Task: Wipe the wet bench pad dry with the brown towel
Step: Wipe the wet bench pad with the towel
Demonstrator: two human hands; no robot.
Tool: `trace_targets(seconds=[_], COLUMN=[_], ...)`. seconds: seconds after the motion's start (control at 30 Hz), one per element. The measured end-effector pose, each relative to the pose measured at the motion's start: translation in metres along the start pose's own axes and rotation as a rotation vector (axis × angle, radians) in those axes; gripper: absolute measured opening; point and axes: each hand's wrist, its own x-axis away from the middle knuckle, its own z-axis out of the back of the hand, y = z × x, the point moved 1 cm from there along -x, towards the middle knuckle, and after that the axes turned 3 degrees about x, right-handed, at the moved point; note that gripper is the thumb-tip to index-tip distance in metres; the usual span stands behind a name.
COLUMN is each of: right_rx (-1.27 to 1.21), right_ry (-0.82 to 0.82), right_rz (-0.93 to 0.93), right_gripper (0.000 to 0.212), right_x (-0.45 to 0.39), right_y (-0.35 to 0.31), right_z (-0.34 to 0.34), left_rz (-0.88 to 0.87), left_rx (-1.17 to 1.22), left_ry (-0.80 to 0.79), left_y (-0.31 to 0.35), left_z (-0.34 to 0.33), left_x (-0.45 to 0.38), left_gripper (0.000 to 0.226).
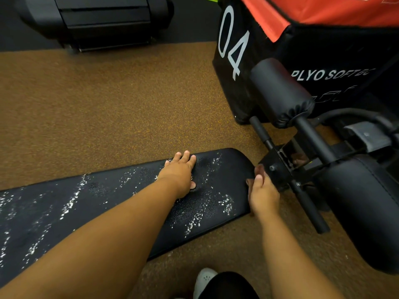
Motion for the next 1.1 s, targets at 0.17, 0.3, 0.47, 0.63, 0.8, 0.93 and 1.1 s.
trace_targets(seconds=[0.17,0.3,0.47,0.63,0.8,0.93,1.1], right_rx=[0.163,0.387,0.458,0.578,0.483,0.466,0.506], right_ry=[-0.118,-0.155,-0.329,-0.191,-0.287,-0.248,-0.158], right_rz=[0.058,0.306,0.784,0.292,0.715,0.685,0.542], right_gripper=[0.04,0.038,0.036,0.045,0.039,0.041,0.044], right_x=[-0.047,-0.061,-0.042,-0.061,-0.012,-0.031,-0.012], right_y=[-0.046,-0.085,-0.104,-0.095,-0.107,-0.083,-0.093], right_z=[-0.007,-0.032,-0.056,-0.043,-0.063,-0.045,-0.054], left_rz=[0.0,0.003,0.007,-0.001,0.028,0.035,0.031], left_rx=[-0.01,0.004,0.009,0.069,0.145,0.184,0.172], left_ry=[0.0,0.0,0.007,0.023,0.071,0.068,0.074], left_y=[-0.001,0.0,-0.001,-0.002,0.0,0.001,0.001], left_z=[-0.001,-0.001,0.0,-0.001,-0.003,0.0,-0.001], left_x=[-0.002,-0.002,-0.002,0.0,0.001,0.006,0.003], left_gripper=[0.087,0.088,0.088,0.089,0.091,0.09,0.09])
